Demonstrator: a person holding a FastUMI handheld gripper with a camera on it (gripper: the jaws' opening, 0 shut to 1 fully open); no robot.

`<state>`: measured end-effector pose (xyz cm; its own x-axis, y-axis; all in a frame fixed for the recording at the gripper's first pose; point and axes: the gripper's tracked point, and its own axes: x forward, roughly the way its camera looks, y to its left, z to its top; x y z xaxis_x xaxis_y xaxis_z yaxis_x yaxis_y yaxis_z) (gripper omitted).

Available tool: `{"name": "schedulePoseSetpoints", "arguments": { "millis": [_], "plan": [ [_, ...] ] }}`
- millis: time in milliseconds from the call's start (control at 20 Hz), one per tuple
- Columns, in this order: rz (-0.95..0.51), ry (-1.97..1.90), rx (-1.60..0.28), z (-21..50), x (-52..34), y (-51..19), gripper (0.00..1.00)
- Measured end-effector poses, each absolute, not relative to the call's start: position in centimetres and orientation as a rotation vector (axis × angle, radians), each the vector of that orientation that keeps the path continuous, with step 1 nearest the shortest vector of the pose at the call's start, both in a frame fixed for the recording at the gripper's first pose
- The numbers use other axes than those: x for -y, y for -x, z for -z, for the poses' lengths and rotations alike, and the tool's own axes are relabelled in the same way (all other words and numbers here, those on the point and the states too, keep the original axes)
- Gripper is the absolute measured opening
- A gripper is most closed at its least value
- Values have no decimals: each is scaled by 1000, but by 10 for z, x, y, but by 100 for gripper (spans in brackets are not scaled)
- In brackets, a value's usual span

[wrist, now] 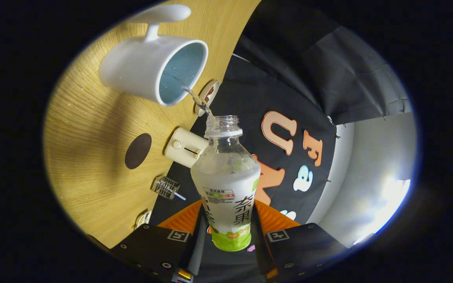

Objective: Take the bottle from table, then pour the juice into the cup, finally place the bottle on the coaster

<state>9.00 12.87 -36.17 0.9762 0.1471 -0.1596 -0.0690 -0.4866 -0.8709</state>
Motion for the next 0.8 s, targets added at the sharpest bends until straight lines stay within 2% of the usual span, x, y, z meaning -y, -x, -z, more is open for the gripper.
{"name": "schedulePoseSetpoints", "arguments": {
  "millis": [800],
  "plan": [
    [-272,2177,168,340,-144,-96,56]
  ]
}}
